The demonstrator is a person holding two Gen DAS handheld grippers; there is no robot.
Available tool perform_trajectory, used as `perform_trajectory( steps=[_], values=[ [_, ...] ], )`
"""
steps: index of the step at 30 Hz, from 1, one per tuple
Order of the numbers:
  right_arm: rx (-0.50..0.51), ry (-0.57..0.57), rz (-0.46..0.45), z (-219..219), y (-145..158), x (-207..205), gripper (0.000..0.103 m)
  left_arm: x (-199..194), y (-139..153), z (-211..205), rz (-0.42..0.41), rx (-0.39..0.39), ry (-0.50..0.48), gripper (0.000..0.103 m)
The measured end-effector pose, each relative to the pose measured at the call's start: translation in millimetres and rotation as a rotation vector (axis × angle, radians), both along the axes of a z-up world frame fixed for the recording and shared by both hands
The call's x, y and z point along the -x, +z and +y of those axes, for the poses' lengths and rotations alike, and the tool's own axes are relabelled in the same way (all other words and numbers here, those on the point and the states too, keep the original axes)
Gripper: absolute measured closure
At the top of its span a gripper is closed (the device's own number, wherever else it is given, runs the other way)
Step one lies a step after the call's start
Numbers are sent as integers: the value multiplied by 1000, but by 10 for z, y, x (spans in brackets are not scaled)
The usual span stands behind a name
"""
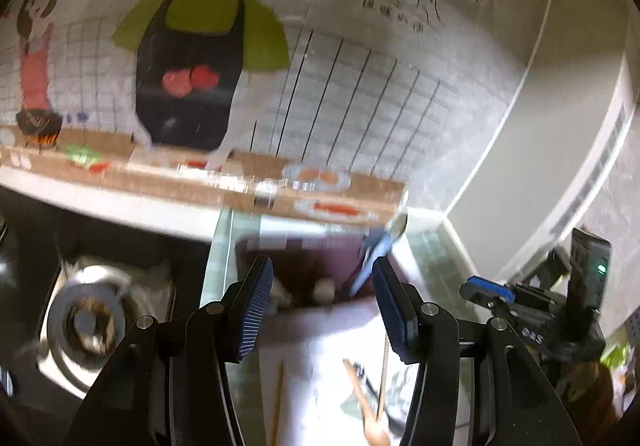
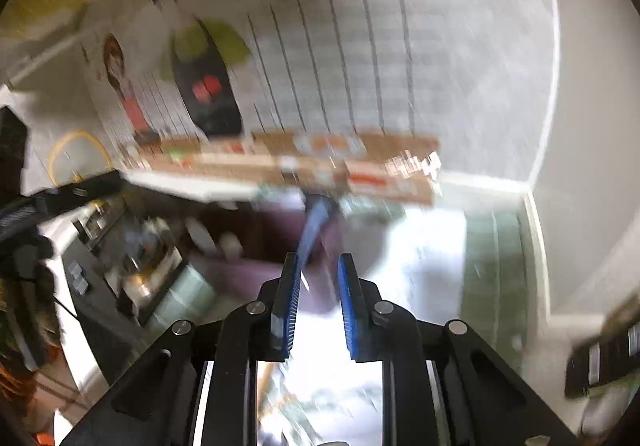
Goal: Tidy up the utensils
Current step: 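Grasp a wooden chopstick with the right tool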
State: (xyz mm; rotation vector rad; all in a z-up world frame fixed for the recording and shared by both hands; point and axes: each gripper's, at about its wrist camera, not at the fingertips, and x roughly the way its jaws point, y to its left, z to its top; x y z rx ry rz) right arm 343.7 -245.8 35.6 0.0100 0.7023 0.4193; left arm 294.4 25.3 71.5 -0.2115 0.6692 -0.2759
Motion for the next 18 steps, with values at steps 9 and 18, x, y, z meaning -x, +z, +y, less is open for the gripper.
perform_trajectory(
  steps=[9,18],
  values=[
    [50,20,228,59,-959,227,83,569,-842,24,147,-51,18,50],
    [21,-99,278,263,-1310,-76,83,853,-1265,166,247,-16,56,50]
  ],
)
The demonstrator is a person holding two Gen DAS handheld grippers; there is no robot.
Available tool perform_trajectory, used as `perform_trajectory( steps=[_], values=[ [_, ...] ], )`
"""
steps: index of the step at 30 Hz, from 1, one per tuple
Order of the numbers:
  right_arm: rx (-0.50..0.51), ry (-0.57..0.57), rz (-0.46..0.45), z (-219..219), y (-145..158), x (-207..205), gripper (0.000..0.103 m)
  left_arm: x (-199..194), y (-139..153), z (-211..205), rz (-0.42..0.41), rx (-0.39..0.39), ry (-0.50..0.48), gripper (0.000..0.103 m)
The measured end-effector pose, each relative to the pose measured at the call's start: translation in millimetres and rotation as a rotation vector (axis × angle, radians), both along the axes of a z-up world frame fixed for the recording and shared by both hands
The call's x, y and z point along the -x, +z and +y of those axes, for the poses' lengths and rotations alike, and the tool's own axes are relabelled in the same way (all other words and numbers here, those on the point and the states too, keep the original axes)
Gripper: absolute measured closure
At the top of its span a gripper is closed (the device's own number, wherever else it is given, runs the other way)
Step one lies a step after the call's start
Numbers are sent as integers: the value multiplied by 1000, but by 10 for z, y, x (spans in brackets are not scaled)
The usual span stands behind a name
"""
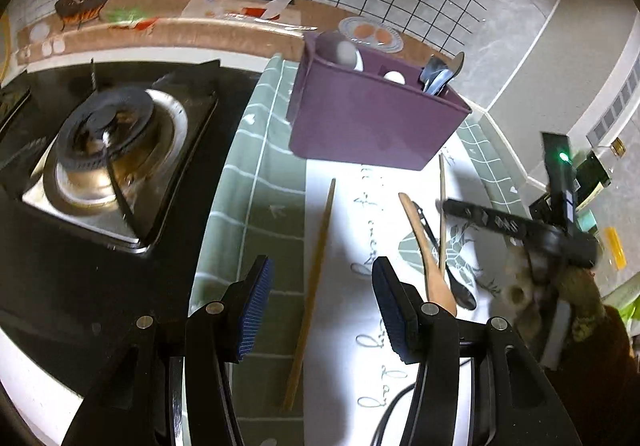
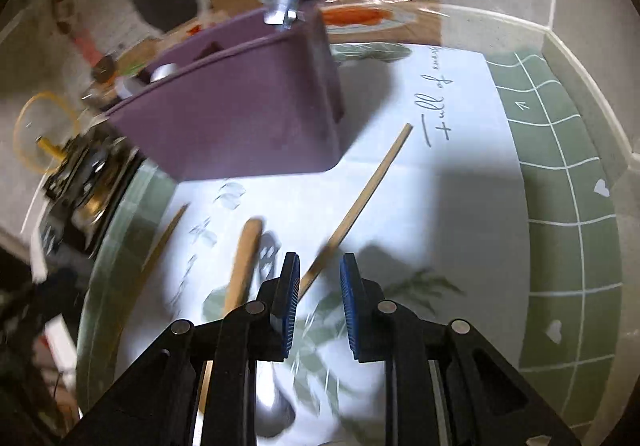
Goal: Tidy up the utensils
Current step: 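Grasp a wooden chopstick with the right tool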
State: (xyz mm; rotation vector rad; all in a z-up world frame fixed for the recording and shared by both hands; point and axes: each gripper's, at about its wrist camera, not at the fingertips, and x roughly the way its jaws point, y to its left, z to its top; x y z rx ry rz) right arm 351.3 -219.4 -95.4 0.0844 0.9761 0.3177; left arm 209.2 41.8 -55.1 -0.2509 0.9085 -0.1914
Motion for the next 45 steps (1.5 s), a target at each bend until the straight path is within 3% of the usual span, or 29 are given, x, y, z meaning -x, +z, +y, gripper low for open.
perform_trajectory(
  steps=[7,15,23,29,35,42,45],
  values=[
    [38,-51,-8,159,-64,-186,82,-33,3,-5,16,23,11,50],
    [143,61,-40,207,-103,213,89,-49,9,-153,41,2,-21,50],
    [125,83,-22,-167,-118,666,91,-88,-44,-353,61,-16,-47,50],
    [72,68,-26,-477,-144,771,92,-81,-74,-446,72,-29,-67,50],
    [36,87,-15,-430,-123,744,88,-59,-81,-404,70,-32,-57,50],
    [86,75,-36,-302,-127,541,88,24,-41,-269,60,-43,-28,50],
    [63,79,-32,-275,-133,445,93,8,-72,-216,64,-49,-3,50]
  ],
)
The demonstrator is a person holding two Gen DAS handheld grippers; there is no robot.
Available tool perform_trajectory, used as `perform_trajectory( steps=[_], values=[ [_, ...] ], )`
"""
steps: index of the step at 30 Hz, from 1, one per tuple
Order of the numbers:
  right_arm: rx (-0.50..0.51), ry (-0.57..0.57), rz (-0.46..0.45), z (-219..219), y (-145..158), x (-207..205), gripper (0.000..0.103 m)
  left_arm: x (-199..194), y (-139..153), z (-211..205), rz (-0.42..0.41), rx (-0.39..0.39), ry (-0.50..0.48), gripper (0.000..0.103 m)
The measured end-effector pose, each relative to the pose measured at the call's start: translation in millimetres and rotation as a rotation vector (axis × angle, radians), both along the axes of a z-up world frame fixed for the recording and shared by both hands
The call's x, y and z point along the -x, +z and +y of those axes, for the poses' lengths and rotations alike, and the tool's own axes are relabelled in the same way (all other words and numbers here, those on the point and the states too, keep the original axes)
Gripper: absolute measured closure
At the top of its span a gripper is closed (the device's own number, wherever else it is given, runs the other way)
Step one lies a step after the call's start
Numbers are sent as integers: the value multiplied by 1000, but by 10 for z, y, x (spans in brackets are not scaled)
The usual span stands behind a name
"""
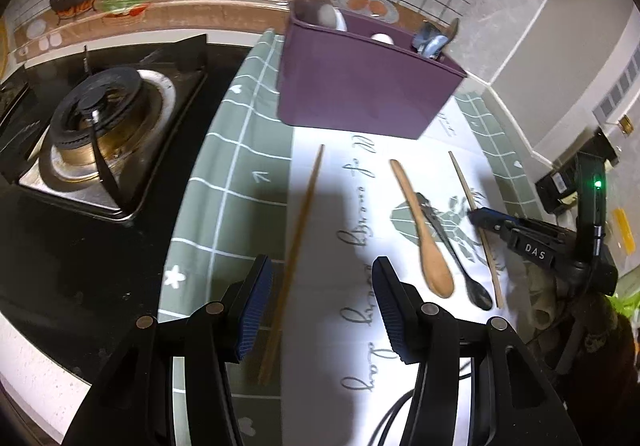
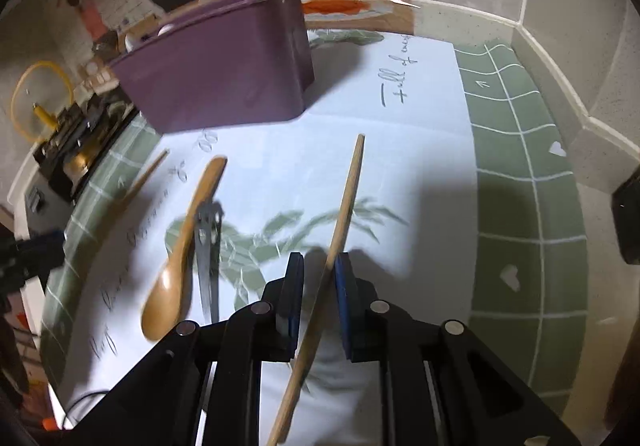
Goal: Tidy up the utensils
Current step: 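Grasp a wooden chopstick with the right tool, then grasp the wooden spoon with the left tool while the right holds the chopstick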
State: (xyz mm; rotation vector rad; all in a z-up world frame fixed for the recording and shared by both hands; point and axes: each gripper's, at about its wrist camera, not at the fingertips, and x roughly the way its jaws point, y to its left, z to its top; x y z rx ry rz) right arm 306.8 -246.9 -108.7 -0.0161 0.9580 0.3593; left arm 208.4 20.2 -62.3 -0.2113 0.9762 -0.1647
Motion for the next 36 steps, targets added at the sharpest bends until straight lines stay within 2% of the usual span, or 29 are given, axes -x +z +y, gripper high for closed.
perform_trajectory(
  steps=[3,9,15,20,28,34,36],
  values=[
    [9,33,-6,107,3,17,98,-19,-34,2,13,14,0,50],
    [-29,61,-68,96,205,207,98,-149,-73,-332,37,17,-74,50],
    [-27,40,-72,-46,236,264,98,-488,-104,-900,17,-72,-156,50],
    [-39,13,-66,-162,217,299,98,-646,-178,-1191,9,-166,-190,50],
    [-44,0,-57,-226,170,333,98,-673,-260,-1116,16,-215,-180,50],
    [-54,1,-33,-198,130,287,98,-608,-274,-852,21,-234,-136,50],
    [-52,5,-31,-174,122,285,98,-583,-282,-737,28,-214,-114,50]
  ],
)
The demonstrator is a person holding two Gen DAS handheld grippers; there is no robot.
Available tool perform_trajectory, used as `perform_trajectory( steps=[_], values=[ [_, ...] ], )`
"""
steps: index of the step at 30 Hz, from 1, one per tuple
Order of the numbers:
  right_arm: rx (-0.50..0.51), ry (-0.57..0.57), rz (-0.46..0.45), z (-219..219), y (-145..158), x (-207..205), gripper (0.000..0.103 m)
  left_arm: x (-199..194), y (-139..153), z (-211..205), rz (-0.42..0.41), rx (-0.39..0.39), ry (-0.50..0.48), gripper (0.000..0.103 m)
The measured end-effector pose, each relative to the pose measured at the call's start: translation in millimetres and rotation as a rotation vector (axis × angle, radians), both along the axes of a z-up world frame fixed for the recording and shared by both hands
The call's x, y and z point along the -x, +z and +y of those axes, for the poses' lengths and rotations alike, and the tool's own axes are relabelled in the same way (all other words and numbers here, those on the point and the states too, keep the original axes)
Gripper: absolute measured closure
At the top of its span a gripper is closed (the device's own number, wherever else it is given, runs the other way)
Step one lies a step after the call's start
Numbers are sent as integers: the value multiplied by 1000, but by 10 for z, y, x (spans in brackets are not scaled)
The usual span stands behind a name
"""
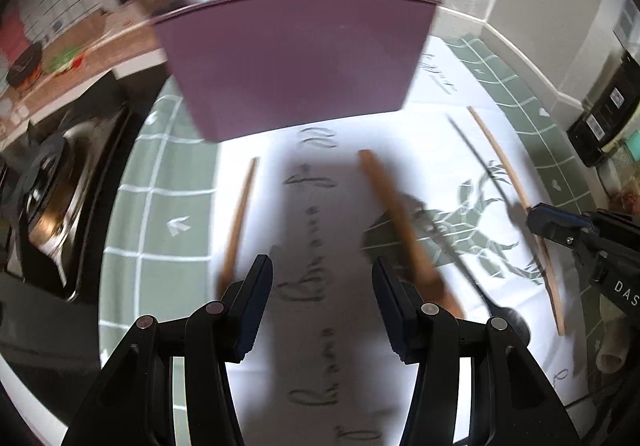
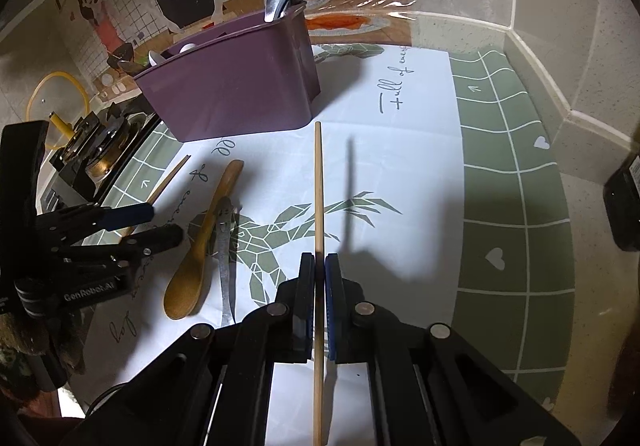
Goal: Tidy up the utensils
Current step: 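Grasp the wooden spoon with the left tool while the right holds the chopstick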
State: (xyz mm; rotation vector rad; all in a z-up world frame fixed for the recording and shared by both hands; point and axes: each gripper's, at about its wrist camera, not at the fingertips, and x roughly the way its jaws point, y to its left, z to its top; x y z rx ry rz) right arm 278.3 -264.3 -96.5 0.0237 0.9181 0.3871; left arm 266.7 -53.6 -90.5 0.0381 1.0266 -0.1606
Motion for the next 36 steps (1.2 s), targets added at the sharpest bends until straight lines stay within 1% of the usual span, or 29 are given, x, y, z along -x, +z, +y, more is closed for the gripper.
perform_trajectory(
  steps=[3,5,6,8,11,14,15,20,23,26,28,32,35,36],
  values=[
    [2,5,1,34,-3,-9,98,27,25,55,4,42,-4,50],
    [4,5,-2,58,7,-10,98,50,41,15,2,74,-27,50],
    [6,2,-6,63,15,-8,98,51,52,-37,3,103,-48,50],
    [17,-7,-14,65,30,-6,98,42,64,-123,0,128,-76,50],
    [24,-22,-16,42,48,6,98,-6,58,-337,-18,99,-115,50],
    [28,-34,-14,25,49,37,98,-71,11,-483,-36,23,-132,50],
    [28,-36,-12,18,46,40,98,-87,-9,-494,-51,-22,-131,50],
    [16,-19,21,24,-22,51,98,-93,5,-300,-82,-84,-105,50],
    [21,-5,40,59,-76,24,98,-57,15,-61,-79,-88,-75,50],
    [33,1,46,115,-93,-16,98,-32,-4,135,-62,-63,-41,50],
    [55,-2,55,164,-117,-87,97,2,-1,231,-52,-27,-21,50],
    [85,14,44,264,-123,-197,92,59,37,280,-15,82,-37,50],
    [97,34,23,339,-127,-245,91,-22,9,249,35,169,-33,50],
    [112,41,17,361,-122,-249,92,-53,0,232,47,186,-26,50]
  ],
)
